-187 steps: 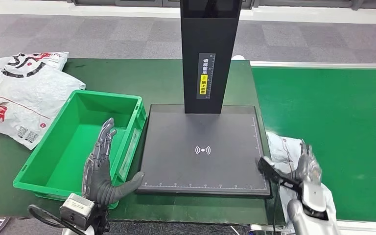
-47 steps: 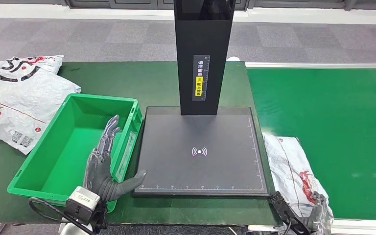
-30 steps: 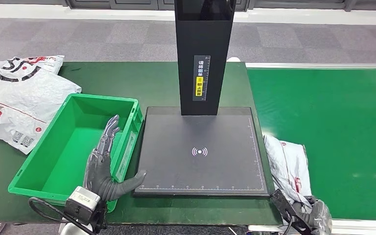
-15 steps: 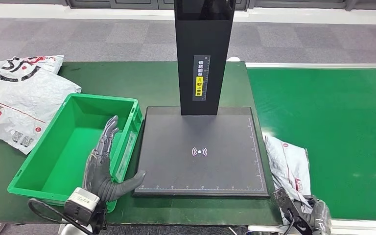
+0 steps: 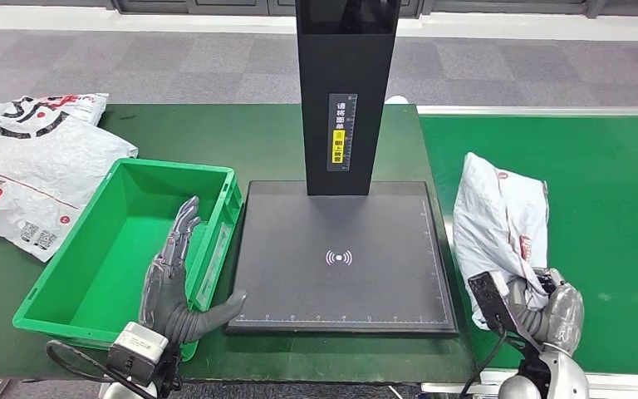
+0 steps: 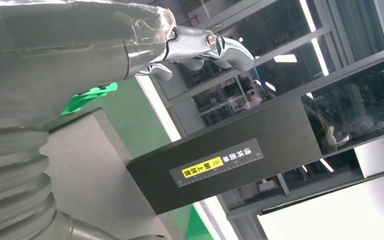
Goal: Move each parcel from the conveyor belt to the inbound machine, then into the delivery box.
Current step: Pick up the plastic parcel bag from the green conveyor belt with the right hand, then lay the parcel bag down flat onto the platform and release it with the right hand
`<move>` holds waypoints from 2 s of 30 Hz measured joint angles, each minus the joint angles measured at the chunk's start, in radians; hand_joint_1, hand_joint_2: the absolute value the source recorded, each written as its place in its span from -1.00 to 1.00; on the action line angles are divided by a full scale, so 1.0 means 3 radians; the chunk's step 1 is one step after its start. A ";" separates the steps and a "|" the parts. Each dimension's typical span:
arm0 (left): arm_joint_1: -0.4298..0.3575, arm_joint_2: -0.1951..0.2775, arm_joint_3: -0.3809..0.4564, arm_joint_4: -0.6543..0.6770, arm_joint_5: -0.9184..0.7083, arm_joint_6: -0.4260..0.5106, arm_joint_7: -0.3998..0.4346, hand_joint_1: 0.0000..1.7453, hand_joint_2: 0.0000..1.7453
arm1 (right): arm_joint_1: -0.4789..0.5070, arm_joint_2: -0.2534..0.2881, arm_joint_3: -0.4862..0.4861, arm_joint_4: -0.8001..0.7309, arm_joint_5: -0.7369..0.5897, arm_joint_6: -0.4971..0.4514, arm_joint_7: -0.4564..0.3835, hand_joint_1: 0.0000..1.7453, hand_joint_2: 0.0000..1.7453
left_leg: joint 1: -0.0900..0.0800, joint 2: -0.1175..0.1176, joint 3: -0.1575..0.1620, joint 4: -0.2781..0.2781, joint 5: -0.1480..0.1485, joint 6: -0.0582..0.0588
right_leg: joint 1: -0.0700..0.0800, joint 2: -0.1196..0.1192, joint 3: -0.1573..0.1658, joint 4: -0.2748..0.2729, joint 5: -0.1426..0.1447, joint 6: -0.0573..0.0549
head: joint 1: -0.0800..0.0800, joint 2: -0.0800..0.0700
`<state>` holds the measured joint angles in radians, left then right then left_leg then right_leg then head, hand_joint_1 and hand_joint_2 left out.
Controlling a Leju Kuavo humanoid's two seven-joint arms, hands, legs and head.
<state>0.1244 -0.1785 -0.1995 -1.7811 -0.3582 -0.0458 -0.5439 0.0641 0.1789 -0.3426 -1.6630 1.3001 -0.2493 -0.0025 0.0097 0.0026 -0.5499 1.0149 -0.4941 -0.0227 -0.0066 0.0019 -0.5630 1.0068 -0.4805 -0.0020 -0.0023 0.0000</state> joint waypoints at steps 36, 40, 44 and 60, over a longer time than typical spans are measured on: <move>-0.0149 0.0101 -0.0084 0.0141 0.0052 0.0031 -0.0059 -1.00 1.00 | -0.0958 -0.0145 0.1760 0.1460 -0.0286 0.0173 -0.0236 1.00 1.00 | 0.0004 0.0000 -0.0003 0.0000 0.0007 -0.0003 | 0.0004 0.0001 -0.0006 0.0003 0.0003 0.0000 | 0.0000 0.0000; -0.0170 0.0120 -0.0100 0.0172 0.0090 0.0038 -0.0061 -1.00 1.00 | -0.0988 -0.0145 0.1823 0.1551 -0.0363 0.0182 -0.0237 1.00 1.00 | 0.0004 0.0000 -0.0003 0.0000 0.0007 -0.0003 | 0.0004 0.0001 -0.0006 0.0003 0.0003 0.0000 | 0.0000 0.0000; -0.0195 0.0146 -0.0109 0.0218 0.0127 0.0053 -0.0079 -1.00 1.00 | -0.0989 -0.0145 0.1896 0.1630 -0.0434 0.0186 -0.0257 1.00 1.00 | 0.0004 0.0001 -0.0003 0.0000 0.0007 -0.0003 | 0.0004 0.0002 -0.0006 0.0003 0.0003 0.0000 | 0.0000 0.0000; -0.0286 0.0190 -0.0162 0.0368 0.0154 0.0056 -0.0094 -1.00 1.00 | -0.0820 -0.0080 0.2397 0.1809 -0.0870 0.0422 -0.0574 1.00 1.00 | 0.0004 0.0001 -0.0002 0.0000 0.0007 -0.0003 | 0.0005 0.0002 -0.0006 0.0003 0.0003 0.0000 | 0.0000 0.0000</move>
<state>0.0386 -0.1216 -0.2482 -1.6706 -0.3119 -0.0290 -0.5722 -0.1817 0.1550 0.3764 -1.1204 1.0391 -0.1226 -0.1746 0.0109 0.0028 -0.5506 1.0147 -0.4920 -0.0236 -0.0052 0.0025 -0.5647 1.0076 -0.4796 -0.0021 -0.0023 0.0000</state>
